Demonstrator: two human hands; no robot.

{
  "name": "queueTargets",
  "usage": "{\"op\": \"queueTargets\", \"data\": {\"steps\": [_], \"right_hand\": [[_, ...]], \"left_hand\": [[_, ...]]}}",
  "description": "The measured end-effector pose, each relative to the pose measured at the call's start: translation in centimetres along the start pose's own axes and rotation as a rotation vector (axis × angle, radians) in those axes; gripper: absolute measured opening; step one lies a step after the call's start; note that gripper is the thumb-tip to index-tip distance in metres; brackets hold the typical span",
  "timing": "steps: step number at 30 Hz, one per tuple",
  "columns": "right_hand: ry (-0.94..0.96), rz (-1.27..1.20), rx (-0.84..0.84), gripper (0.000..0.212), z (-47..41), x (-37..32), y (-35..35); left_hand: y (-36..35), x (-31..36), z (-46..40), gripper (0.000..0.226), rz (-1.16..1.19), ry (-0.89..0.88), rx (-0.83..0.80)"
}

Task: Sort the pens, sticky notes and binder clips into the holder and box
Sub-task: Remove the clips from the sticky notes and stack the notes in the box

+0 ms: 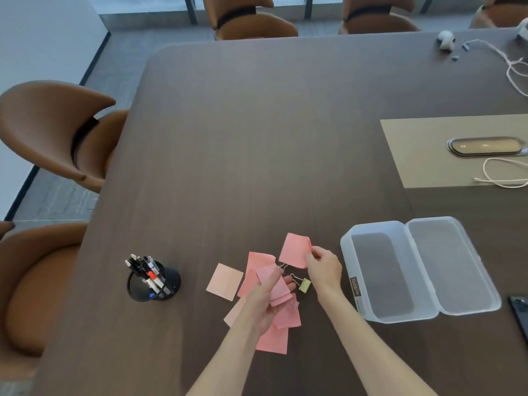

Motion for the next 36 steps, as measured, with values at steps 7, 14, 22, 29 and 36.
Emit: {"op": "queueTargets", "data": {"steps": [7,14,22,29,36], "right_hand": [[-0.037,-0.016,-0.356,0.031,4.5,-0.8,-5.3],[0.019,0.326,-0.345,0.037,4.2,-1.0,-8.6],[0.168,0.944,-0.288,0.038,3.2,-1.5,-14.1],[0.036,0.77,-0.256,0.025,2.1,-0.5,-14.3],[0.082,0.6,-0.148,0.018,2.3,-2.2,-10.8]], "left_hand": [[-0.5,2.0,0.3,0.033,-0.051,-0.07,-0.058],[5.6,3.2,1.4,0.025,-0.079,-0.071,0.116],[10.9,4.4,3.2,0.019,-0.026,-0.075,0.139],[12.6,4.0,3.1,0.023,-0.034,-0.051,0.147],[11.4,4.0,3.1,0.023,-0.046,-0.052,0.102]]}}
Point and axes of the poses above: each hand's wrist, its own z-axis away from the middle knuckle, its own y-axis out of the back of the hand, x = y × z, the point moved 8 cm from there along -z, towards the middle knuckle, and after that the axes turned 8 degrees about -x, right-handed, at the moved point
